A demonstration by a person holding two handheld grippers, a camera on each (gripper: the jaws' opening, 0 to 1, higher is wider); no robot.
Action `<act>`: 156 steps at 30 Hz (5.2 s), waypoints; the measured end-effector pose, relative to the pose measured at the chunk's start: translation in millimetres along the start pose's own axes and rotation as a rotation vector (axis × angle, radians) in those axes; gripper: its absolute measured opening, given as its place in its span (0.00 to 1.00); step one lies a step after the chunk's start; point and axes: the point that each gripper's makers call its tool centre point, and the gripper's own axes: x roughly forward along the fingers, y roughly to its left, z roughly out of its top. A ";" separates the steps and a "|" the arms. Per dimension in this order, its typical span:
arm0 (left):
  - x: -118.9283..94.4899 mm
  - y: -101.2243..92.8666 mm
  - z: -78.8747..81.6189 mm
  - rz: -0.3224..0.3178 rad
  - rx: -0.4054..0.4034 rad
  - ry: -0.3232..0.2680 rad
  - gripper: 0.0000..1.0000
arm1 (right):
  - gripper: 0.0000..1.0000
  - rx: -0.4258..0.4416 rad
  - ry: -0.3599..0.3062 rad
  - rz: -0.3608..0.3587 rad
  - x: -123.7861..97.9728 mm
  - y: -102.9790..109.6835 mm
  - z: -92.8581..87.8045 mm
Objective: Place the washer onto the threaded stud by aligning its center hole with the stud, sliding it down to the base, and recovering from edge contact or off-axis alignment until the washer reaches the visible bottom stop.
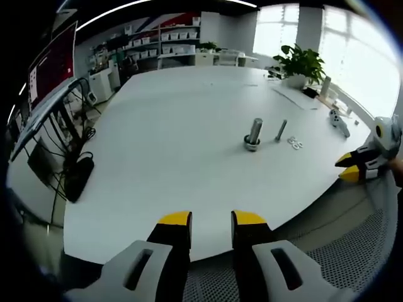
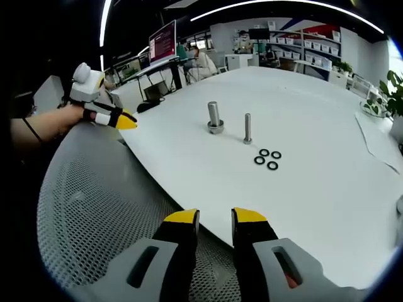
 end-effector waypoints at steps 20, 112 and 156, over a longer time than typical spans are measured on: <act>4.2 0.2 -11.7 0.037 0.092 0.046 0.16 | 0.31 -0.118 0.133 0.072 8.2 -29.3 3.7; 6.3 34.8 -31.8 0.186 0.113 0.146 0.00 | 0.12 -0.811 0.524 0.271 90.9 -52.2 114.9; 7.3 41.0 -31.8 0.187 0.109 0.128 0.00 | 0.14 -0.800 0.633 0.296 127.2 -58.7 75.9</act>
